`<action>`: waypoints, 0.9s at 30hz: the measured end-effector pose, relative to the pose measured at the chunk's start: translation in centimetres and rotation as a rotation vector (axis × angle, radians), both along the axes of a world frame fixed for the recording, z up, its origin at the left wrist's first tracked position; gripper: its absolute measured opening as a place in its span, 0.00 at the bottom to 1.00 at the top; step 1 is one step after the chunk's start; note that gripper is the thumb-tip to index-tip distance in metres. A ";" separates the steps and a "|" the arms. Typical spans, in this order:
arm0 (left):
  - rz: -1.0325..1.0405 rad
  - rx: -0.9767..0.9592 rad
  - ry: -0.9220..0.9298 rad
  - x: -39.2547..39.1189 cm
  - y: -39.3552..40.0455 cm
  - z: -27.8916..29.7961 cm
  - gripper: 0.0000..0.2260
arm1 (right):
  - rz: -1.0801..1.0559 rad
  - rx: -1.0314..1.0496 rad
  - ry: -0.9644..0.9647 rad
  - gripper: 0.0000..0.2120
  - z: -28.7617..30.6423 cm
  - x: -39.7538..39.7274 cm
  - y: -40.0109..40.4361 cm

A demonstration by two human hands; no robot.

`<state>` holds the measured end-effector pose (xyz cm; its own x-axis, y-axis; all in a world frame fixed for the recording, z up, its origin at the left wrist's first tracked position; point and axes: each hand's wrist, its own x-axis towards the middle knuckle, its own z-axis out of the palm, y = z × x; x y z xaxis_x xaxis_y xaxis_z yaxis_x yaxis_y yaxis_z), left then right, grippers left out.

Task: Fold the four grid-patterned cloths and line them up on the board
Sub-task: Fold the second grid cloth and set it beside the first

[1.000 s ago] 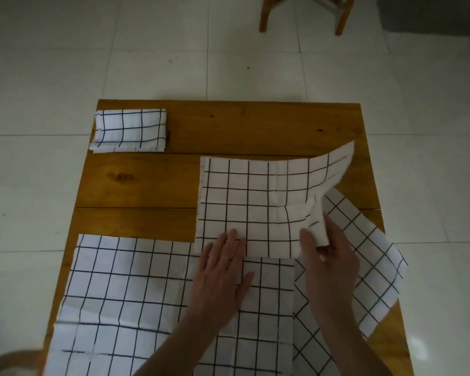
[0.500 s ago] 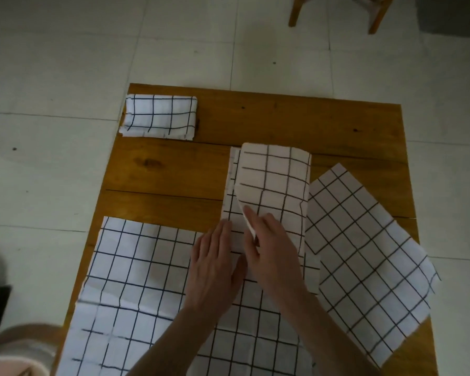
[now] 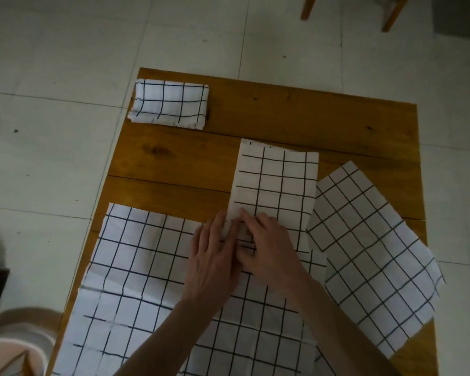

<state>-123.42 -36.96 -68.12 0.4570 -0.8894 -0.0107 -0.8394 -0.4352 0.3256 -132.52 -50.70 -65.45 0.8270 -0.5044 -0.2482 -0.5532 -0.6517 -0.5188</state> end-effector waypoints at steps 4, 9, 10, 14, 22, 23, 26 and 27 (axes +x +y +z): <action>-0.004 0.028 -0.017 0.0 0.0 -0.1 0.27 | -0.114 -0.043 -0.204 0.24 1.6 -1.2 -1.9; -0.001 0.058 -0.011 -0.1 -0.3 -0.1 0.27 | -0.700 0.031 -0.335 0.17 2.2 -2.7 -7.6; 0.002 0.056 -0.010 -0.1 -0.4 -0.1 0.27 | -0.787 0.096 -0.318 0.19 2.3 -2.7 -8.9; 0.009 0.048 -0.007 -0.1 -0.8 -0.1 0.27 | -0.890 0.351 -0.240 0.18 3.1 -1.6 -12.2; 0.030 0.025 -0.020 -0.3 -1.8 0.6 0.27 | -0.830 0.430 -0.216 0.05 4.0 -1.5 -12.8; 0.030 0.014 -0.019 -0.4 -2.0 0.8 0.27 | -0.870 0.451 -0.262 0.06 4.0 -1.9 -12.6; 0.009 -0.037 -0.025 -1.1 -2.6 1.4 0.28 | -1.042 0.519 -0.399 0.06 4.3 -3.3 -11.3; -0.002 -0.052 -0.033 -1.4 -2.7 1.6 0.27 | -1.116 0.560 -0.439 0.06 4.5 -3.8 -10.6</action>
